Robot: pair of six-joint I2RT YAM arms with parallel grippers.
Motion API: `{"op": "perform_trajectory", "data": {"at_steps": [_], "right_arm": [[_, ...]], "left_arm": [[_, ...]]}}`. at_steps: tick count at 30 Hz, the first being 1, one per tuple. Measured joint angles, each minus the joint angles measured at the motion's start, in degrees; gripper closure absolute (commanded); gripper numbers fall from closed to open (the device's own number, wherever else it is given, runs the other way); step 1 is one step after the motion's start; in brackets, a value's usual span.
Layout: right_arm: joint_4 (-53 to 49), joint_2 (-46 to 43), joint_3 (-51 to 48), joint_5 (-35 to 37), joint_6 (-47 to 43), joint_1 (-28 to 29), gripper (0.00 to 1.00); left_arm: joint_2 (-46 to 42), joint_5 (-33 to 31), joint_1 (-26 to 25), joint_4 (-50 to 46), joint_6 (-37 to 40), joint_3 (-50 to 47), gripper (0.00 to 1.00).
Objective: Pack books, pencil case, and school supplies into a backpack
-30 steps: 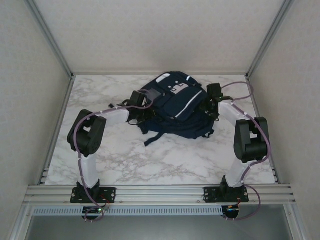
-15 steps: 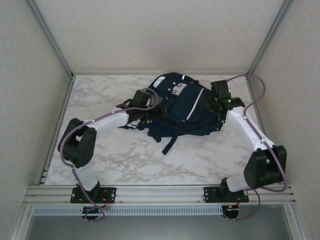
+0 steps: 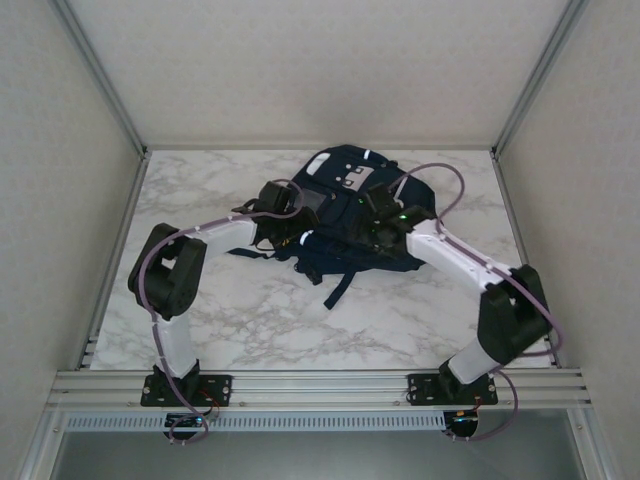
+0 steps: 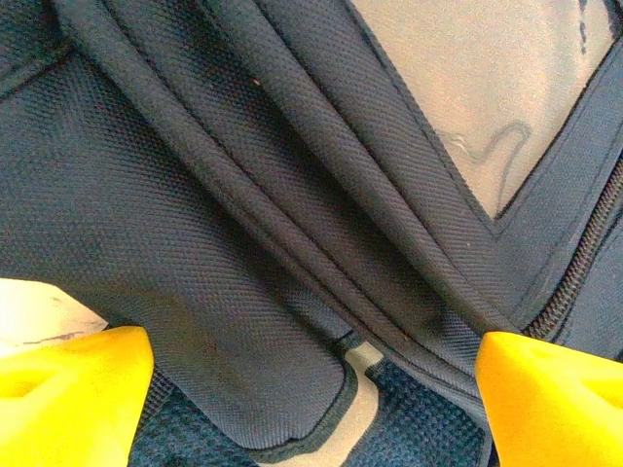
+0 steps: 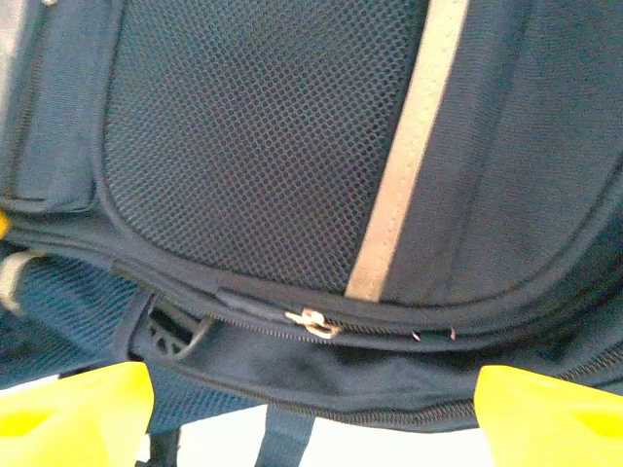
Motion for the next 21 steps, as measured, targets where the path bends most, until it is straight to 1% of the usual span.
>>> {"op": "perform_trajectory", "data": {"at_steps": [5, 11, 16, 18, 21], "right_arm": [[-3.43, 8.48, 7.13, 7.58, 1.42, 3.34, 0.12], [-10.12, 15.15, 12.28, 15.74, 2.38, 5.70, 0.11], [-13.35, 15.45, 10.71, 20.94, 3.41, 5.92, 0.13], [-13.11, 14.49, 9.07, 21.70, 3.69, 5.92, 0.14], [-11.76, 12.00, 6.27, 21.84, 3.61, 5.92, 0.19]], "left_arm": [[0.00, -0.48, 0.00, 1.53, -0.44, -1.22, 0.14], [0.02, -0.68, 0.48, 2.29, -1.07, -1.81, 0.14], [0.20, -0.70, 1.53, 2.27, -1.03, -1.81, 0.14], [0.20, -0.74, 1.95, 2.25, -1.03, -1.79, 0.14], [0.20, -0.87, 2.32, 2.10, -1.01, -1.57, 0.14]]}}
